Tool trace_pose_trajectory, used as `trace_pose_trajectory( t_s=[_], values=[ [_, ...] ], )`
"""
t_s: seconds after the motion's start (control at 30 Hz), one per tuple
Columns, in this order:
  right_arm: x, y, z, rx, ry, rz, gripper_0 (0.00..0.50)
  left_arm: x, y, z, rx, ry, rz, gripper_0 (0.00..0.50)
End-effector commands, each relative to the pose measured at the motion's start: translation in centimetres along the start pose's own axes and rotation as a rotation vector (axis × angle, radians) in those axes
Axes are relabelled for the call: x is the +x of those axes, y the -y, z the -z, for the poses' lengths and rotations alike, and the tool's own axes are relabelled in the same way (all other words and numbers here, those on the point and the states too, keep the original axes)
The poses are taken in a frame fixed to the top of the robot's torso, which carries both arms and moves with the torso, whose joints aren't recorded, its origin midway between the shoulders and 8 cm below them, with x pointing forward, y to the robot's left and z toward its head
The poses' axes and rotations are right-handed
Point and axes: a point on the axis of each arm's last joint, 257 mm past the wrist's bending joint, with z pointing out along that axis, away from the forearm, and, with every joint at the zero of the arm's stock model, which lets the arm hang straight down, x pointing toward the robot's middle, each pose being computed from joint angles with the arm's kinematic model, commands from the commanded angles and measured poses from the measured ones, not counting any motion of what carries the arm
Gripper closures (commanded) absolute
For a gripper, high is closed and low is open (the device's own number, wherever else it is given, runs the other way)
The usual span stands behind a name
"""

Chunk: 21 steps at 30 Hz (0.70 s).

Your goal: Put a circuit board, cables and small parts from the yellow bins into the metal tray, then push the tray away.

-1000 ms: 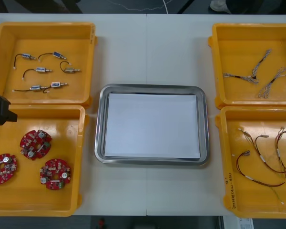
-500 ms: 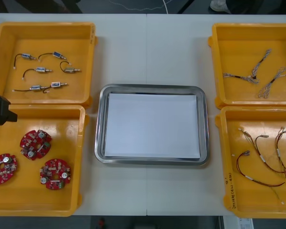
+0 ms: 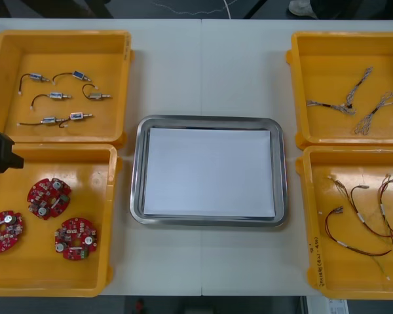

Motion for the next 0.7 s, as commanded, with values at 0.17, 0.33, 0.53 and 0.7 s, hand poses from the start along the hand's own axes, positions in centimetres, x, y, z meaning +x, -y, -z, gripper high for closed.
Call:
trace_pose_trajectory(
  t_s=[0.17,0.33,0.53,0.7],
  values=[
    [3.7,3.2,-0.3,0.075,-0.071,0.026,0.000,0.8,-1.5,0.4,-0.032,-0.012,0.061,0.000],
    [4.4,3.7,-1.3,0.073,-0.059,0.040,0.000,1.2,-2.0,0.3,-0.044,-0.021,0.059,0.000],
    [3.8,3.9,-3.0,0.085,0.006,0.075,0.000,2.2,-3.1,0.1,-0.066,-0.045,0.057,0.000],
    [4.0,3.3,-4.6,0.088,0.022,0.116,0.000,3.4,-4.1,-0.2,-0.085,-0.072,0.058,0.000]
  ],
)
